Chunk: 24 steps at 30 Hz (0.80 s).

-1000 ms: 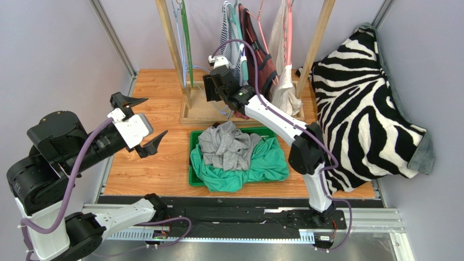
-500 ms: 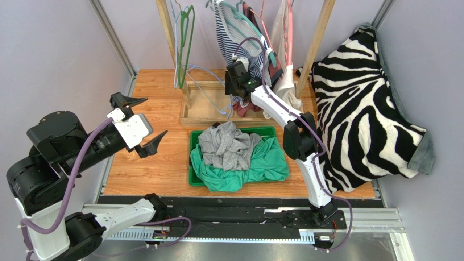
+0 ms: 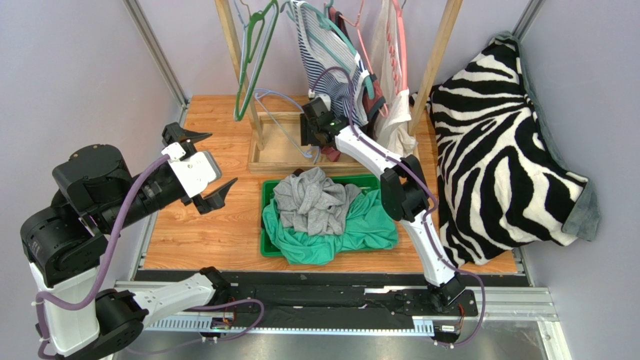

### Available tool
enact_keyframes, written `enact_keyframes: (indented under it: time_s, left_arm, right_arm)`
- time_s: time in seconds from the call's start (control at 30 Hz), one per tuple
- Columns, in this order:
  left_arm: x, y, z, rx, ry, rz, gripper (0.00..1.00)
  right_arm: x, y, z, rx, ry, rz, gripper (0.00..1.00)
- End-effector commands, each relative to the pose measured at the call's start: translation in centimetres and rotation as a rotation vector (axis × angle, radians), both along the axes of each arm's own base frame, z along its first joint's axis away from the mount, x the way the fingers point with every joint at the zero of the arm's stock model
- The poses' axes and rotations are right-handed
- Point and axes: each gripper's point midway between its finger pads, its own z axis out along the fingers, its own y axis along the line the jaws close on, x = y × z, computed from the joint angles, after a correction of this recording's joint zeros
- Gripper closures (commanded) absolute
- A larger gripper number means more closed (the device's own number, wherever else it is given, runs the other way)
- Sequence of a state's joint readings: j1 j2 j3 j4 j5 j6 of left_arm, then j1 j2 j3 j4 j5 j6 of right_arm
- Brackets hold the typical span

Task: Remove the tank top from the hanger
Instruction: Pick up the hanger at the center of the board.

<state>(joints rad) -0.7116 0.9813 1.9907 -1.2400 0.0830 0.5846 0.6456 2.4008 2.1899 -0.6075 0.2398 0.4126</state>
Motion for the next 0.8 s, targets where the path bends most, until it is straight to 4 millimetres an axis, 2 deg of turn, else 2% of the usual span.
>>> enact_keyframes:
  time_s: [0.0,0.1,0.3,0.57,0.67,0.7,0.77]
  left_arm:
    - [-0.3,-0.1,0.6,-0.023,-0.004,-0.011,0.01]
    - [-0.4,0.0,0.7,-0.025,-0.008,-0.009,0.01]
    - [-0.5,0.0,0.7,-0.027,-0.009,-0.011,0.01]
    - [-0.6,-0.2,0.9,-0.033,-0.007,-0.027,0.01]
    - [-0.7,-0.2,1.0,-0.037,-0.007,-0.03,0.01]
    - [-0.8,-0.2,1.0,-0.038,-0.008,-0.031,0.01]
    - [-0.9,-0.2,1.1,-0.042,-0.009,-0.037,0.01]
  right_arm:
    - [-0.1,0.9,1.8,-0.004,-0.056,0.019,0.39]
    - [0.6,0.5,1.6,0.011,-0.029,-0.005,0.39]
    - [0.0,-0.4,-0.9,-0.025,0.023,-0.035,0.45]
    - [-1.6,-0.1,-3.1,-0.037,0.074,-0.014,0.51]
    - [-2.1,0.3,-3.7,-0.027,0.094,0.001,0.61]
    - [-2.2,0.3,-4.0,-0.026,0.099,0.003,0.71]
    - [-2.7,0.5,-4.2,-0.033,0.103,0.014,0.8]
